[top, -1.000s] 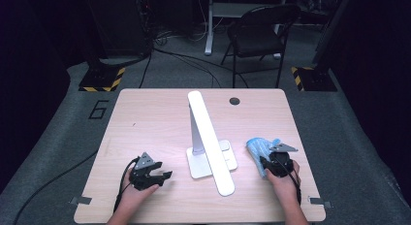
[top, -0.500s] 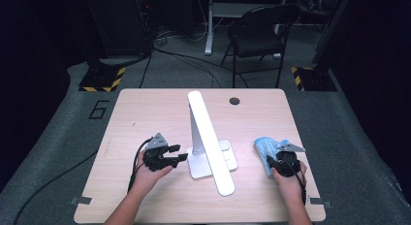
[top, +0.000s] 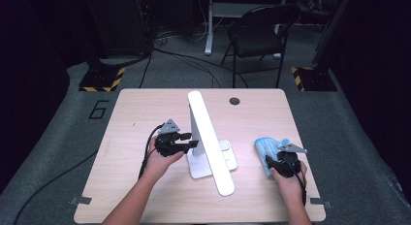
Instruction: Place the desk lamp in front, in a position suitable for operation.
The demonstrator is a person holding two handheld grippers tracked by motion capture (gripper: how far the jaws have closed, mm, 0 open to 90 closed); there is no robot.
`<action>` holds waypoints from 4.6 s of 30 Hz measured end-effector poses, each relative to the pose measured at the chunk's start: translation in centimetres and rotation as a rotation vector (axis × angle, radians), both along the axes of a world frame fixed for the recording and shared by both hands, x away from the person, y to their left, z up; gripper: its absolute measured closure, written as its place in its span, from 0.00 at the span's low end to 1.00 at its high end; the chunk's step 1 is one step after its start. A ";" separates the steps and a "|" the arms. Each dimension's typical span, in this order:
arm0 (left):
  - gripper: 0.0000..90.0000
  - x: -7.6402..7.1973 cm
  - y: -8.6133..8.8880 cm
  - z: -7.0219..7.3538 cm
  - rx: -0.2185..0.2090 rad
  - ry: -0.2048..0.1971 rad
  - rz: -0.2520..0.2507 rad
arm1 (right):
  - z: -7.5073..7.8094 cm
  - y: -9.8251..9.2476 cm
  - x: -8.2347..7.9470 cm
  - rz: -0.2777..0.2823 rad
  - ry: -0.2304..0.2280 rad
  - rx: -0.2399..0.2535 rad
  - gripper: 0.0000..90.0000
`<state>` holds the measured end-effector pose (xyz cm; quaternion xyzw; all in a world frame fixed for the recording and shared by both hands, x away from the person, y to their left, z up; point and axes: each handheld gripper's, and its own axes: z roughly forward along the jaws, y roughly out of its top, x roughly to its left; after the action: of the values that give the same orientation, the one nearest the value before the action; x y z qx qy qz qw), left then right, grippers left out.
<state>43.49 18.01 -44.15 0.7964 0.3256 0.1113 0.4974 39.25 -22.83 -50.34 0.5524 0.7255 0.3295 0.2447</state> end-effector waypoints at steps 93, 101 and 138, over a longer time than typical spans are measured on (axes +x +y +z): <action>0.57 -4.5 1.0 -2.0 -0.022 0.045 -0.112 | -2.0 12.1 -1.3 0.508 0.051 0.138 0.41; 0.62 -4.9 1.1 -2.9 0.004 0.069 -0.131 | -2.2 11.8 -0.2 0.477 0.029 0.186 0.41; 0.47 -2.6 -2.5 -1.0 -0.022 0.007 -0.275 | -1.8 14.2 -6.3 0.514 0.026 0.014 0.36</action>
<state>40.86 15.55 -45.19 0.8283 0.2163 0.0354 0.5156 32.99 -8.59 -52.12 0.3559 0.8429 0.3785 0.1397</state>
